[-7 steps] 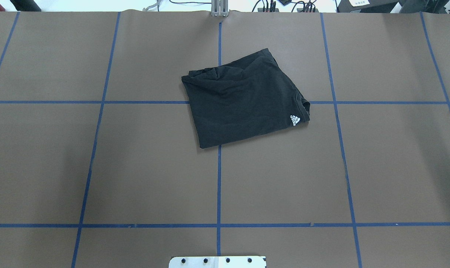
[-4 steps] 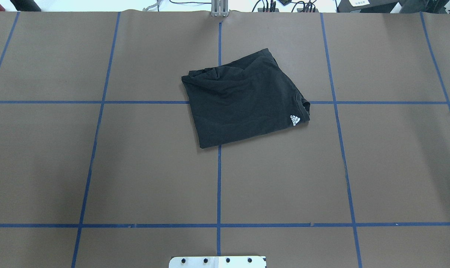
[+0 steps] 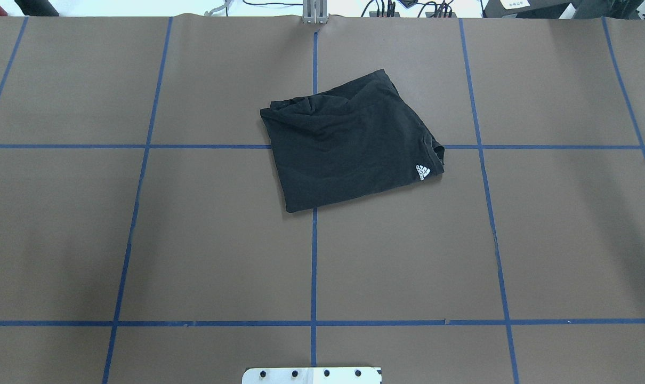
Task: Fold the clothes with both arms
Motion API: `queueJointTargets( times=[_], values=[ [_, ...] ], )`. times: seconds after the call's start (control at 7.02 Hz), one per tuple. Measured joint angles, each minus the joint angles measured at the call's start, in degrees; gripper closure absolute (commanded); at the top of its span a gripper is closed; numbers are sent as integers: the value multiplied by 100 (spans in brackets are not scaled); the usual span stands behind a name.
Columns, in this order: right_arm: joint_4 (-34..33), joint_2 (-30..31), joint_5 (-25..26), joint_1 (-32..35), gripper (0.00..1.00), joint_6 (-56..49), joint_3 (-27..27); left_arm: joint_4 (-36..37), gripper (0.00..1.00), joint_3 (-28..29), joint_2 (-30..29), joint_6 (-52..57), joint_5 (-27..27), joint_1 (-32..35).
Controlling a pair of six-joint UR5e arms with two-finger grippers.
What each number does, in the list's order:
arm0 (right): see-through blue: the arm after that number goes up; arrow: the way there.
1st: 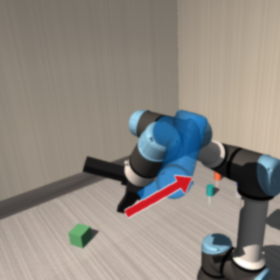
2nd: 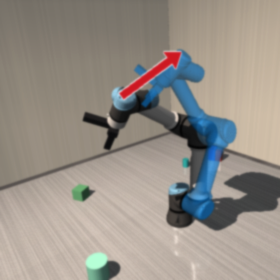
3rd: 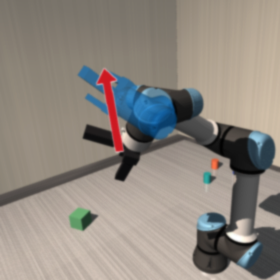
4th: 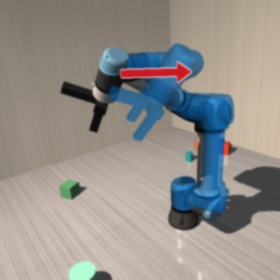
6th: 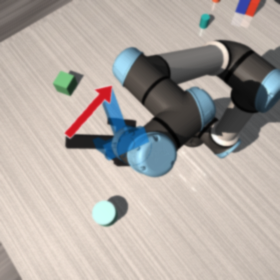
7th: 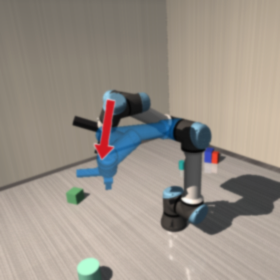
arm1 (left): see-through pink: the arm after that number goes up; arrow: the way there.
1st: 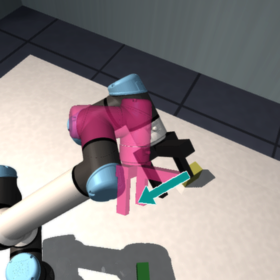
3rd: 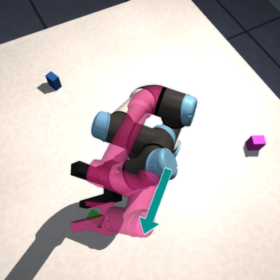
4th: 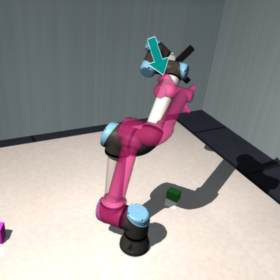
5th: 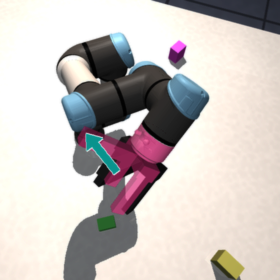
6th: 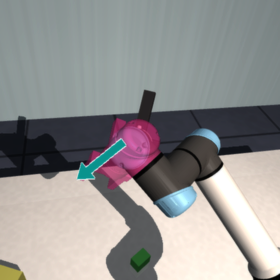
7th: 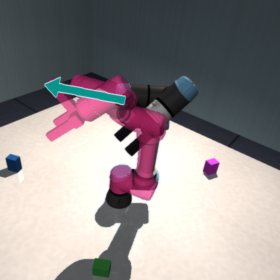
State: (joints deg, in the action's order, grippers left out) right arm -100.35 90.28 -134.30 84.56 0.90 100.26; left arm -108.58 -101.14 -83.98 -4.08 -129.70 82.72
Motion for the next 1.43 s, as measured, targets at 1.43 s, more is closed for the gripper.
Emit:
queueJointTargets(
  times=[1.43],
  values=[
    [591, 22, 134, -343, 0, 52, 131, 37, 0, -319, 30, -590, -671, 188]
  ],
)
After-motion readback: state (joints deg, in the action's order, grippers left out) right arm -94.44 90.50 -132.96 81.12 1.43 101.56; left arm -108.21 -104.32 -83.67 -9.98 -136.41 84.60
